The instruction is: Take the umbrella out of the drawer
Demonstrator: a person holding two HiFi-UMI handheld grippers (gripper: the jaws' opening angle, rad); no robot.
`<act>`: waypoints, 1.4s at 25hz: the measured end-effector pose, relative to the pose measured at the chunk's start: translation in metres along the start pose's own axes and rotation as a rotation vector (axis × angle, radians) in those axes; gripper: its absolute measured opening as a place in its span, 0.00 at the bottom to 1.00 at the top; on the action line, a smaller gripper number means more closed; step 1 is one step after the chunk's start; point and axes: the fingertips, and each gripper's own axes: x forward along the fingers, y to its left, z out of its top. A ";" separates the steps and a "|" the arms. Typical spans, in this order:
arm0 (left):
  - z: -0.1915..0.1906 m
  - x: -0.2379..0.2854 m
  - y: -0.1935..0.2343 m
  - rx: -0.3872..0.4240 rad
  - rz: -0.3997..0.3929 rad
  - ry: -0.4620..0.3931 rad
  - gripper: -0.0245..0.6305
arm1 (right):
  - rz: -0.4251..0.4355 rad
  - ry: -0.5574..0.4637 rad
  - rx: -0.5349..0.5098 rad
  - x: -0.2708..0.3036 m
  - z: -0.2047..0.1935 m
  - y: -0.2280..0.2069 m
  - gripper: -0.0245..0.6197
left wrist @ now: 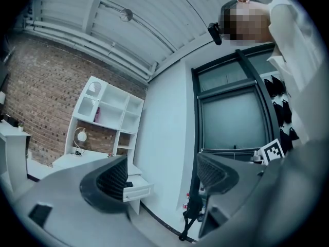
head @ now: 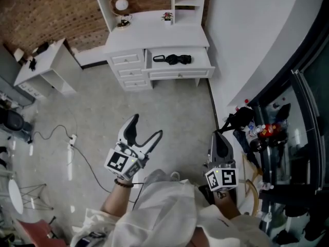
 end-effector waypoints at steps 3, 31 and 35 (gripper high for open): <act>-0.001 0.010 0.010 -0.003 0.016 -0.003 0.65 | 0.007 0.009 -0.003 0.015 -0.003 -0.007 0.06; 0.002 0.220 0.221 0.011 -0.044 0.037 0.65 | -0.025 0.013 -0.061 0.296 0.001 -0.049 0.06; -0.003 0.245 0.247 -0.005 -0.061 0.035 0.65 | -0.042 0.023 -0.047 0.329 -0.008 -0.054 0.06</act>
